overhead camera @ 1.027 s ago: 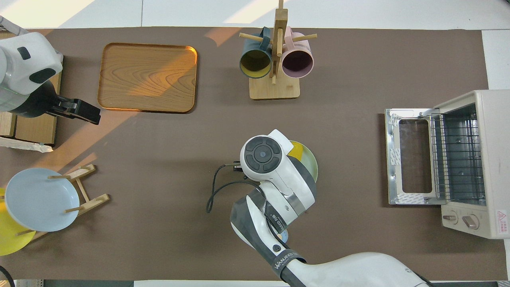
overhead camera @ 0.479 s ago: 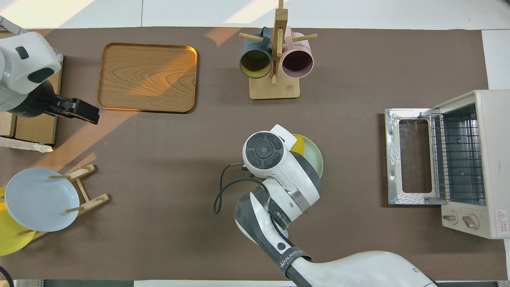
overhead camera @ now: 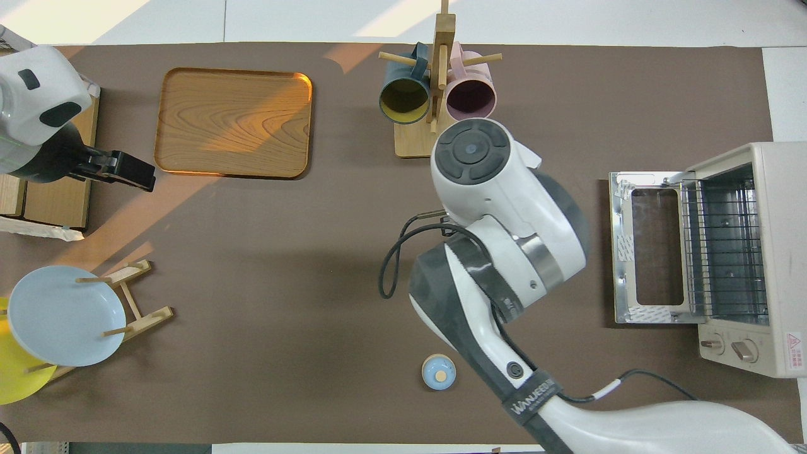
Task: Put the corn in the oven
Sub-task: 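Carry the corn with the right gripper into the open oven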
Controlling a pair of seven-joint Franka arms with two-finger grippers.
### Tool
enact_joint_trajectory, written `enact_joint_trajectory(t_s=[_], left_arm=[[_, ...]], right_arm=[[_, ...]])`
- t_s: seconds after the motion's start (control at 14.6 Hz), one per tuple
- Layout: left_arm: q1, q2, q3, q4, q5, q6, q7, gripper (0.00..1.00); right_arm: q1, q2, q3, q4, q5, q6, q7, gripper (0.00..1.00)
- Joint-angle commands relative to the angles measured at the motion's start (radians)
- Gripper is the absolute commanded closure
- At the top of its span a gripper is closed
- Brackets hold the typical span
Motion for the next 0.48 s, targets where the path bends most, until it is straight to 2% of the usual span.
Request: enact_joint_trajectory(t_s=[0.0,0.21,0.41], left_arm=[[-0.014,-0.023,0.002,-0.021,0.022,0.017,-0.039,0.00],[-0.024,-0.023,-0.004,-0.021,0.022,0.020,-0.082,0.00],[-0.038,-0.025,-0.004,-0.022,0.022,0.019,-0.103,0.00]], right_arm=[[-0.081,-0.057,0.008,-0.046,-0.070,-0.069,-0.083,1.00],[-0.228,-0.122,0.008,-0.143,-0.098,-0.063,-0.205,1.00],[-0.363,-0.140,0.008,-0.214,-0.098,-0.005,-0.348,1.00]])
